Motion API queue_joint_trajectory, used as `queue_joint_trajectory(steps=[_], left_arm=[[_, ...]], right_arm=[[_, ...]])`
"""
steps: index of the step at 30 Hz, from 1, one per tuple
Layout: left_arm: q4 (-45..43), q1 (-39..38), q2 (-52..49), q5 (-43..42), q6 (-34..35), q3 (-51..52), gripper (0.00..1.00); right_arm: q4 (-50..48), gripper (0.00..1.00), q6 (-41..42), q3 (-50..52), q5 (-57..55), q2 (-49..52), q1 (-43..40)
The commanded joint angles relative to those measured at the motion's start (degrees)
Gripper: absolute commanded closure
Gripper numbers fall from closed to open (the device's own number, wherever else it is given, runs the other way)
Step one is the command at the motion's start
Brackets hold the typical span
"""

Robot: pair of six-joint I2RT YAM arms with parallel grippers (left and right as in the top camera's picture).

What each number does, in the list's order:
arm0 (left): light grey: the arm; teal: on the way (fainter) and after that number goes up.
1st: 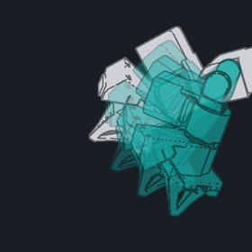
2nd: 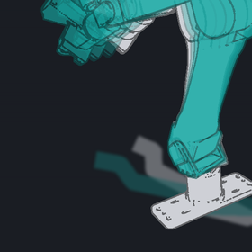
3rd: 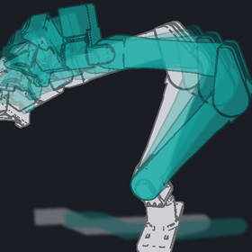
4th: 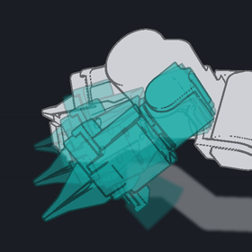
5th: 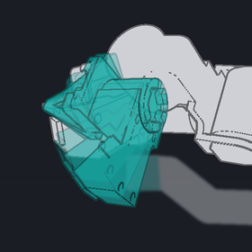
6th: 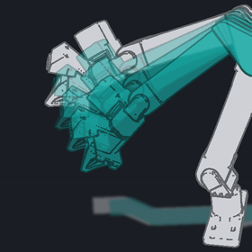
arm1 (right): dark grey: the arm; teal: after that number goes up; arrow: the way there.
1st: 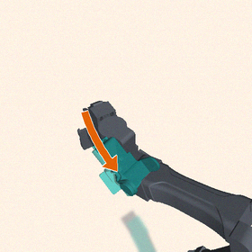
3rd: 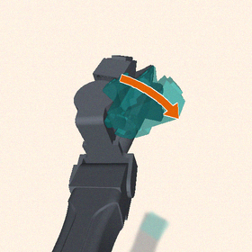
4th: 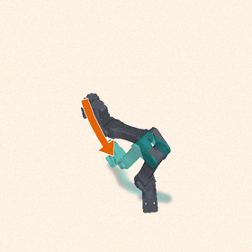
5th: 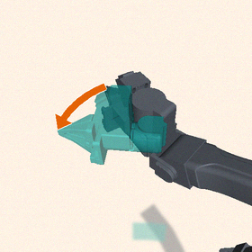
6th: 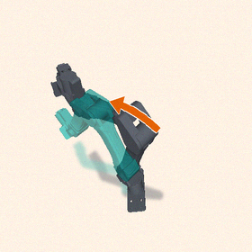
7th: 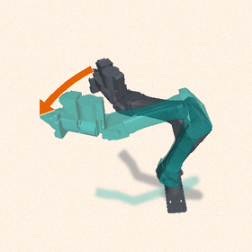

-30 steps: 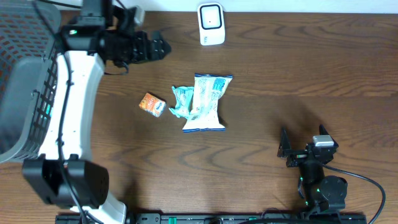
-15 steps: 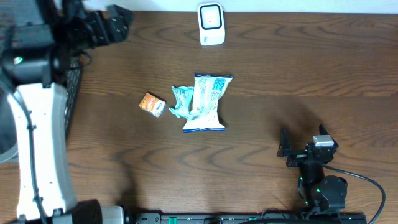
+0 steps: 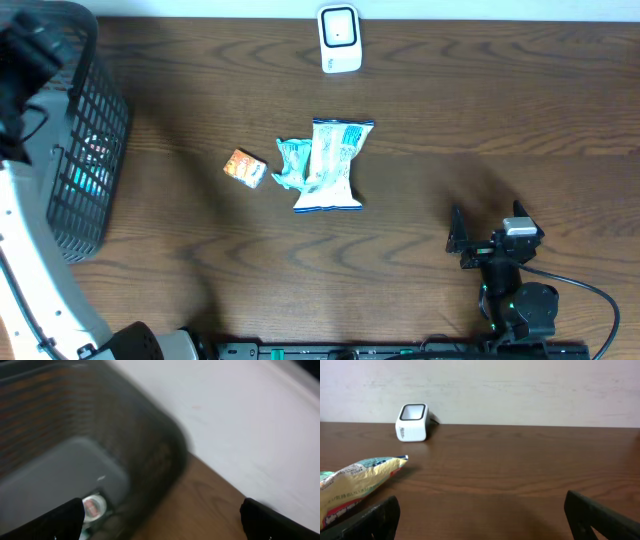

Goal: Scan the item barcode
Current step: 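Move the left gripper back over the grey basket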

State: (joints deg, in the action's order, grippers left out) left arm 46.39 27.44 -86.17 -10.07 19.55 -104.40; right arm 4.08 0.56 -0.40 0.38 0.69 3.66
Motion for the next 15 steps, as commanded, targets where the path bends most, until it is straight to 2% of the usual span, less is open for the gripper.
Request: queue_joint_trajectory(steps=[1, 5, 9, 15], left_arm=[[2.0, 4.1, -0.8, 1.8, 6.4, -0.8, 0.02], [4.5, 7.1, -2.7, 1.7, 8.5, -0.7, 0.02], [7.8, 7.3, -4.4, 2.6, 7.3, -0.7, 0.02], [8.0, 7.3, -7.4, 3.7, 7.1, -0.7, 0.02]], right_arm=[[0.3, 0.01, -0.6, 0.1, 0.0, -0.2, 0.4], [0.3, 0.01, -0.6, 0.1, 0.0, -0.2, 0.4], [0.3, 0.01, -0.6, 0.1, 0.0, -0.2, 0.4], [0.3, 0.01, -0.6, 0.1, 0.0, -0.2, 0.4]])
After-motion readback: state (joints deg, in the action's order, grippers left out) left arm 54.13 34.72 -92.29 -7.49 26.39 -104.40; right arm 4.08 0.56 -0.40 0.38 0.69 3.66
